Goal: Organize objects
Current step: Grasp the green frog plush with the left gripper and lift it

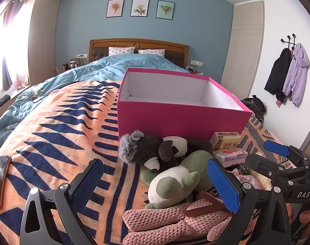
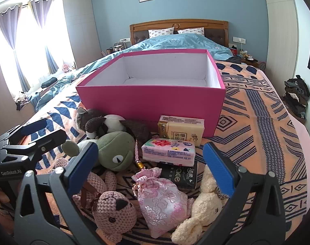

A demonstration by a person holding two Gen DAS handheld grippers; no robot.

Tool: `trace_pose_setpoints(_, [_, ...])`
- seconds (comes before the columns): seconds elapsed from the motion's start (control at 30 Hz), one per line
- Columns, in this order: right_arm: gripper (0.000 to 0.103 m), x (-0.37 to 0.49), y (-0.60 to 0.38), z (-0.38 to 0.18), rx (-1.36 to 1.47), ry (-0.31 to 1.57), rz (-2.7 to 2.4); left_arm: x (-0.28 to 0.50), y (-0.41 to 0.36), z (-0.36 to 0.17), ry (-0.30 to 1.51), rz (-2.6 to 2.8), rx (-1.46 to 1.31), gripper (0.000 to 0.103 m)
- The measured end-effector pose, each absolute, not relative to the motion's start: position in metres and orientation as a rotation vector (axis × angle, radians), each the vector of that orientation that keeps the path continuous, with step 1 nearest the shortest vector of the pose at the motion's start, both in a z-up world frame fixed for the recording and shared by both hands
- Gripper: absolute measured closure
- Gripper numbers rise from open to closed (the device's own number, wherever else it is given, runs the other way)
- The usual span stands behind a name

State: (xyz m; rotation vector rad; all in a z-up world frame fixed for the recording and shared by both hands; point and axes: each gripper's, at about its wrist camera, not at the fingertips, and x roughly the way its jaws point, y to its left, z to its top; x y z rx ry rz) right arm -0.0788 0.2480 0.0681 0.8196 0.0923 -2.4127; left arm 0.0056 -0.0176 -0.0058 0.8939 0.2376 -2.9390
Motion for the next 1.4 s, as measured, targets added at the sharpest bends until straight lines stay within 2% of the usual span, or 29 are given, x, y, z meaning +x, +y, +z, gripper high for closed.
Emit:
trace_pose_setpoints(0.57, [0.001, -0.090, 0.235, 0.063, 0.880, 0.087, -2.287, 0.003, -0.023, -0.016, 0.257, -2.963, 0.968, 0.000])
trace_pose_setpoints(0.63, [0.005, -0.094, 0.231, 0.061, 0.897, 0.092, -2.261, 0.003, -0.026, -0.020, 0.283, -2.984, 1.003, 0.000])
trace_pose_setpoints(0.7, [0.016, -0.098, 0.226, 0.058, 0.920, 0.085, -2.207, 0.003, -0.029, -0.024, 0.313, -3.002, 1.038, 0.000])
trace_pose_setpoints(0.77, [0.022, -0.102, 0.219, 0.055, 0.941, 0.102, -2.178, 0.001, -0.029, -0.027, 0.322, -3.013, 1.069, 0.000])
trace_pose_setpoints(0.8, [0.025, -0.104, 0.214, 0.053, 0.950, 0.118, -2.163, 0.001, -0.028, -0.029, 0.322, -3.019, 1.085, 0.002])
trace_pose_setpoints(0.93, [0.028, -0.109, 0.199, 0.049, 0.979, 0.147, -2.089, -0.003, -0.028, -0.038, 0.356, -3.033, 1.162, 0.008])
trace_pose_setpoints(1.2, [0.028, -0.117, 0.180, 0.042, 1.008, 0.207, -2.027, -0.016, -0.035, -0.061, 0.505, -2.999, 1.380, 0.043])
trace_pose_setpoints(1.4, [0.027, -0.120, 0.174, 0.037, 1.034, 0.219, -1.959, -0.018, -0.036, -0.066, 0.568, -3.008, 1.430, 0.044])
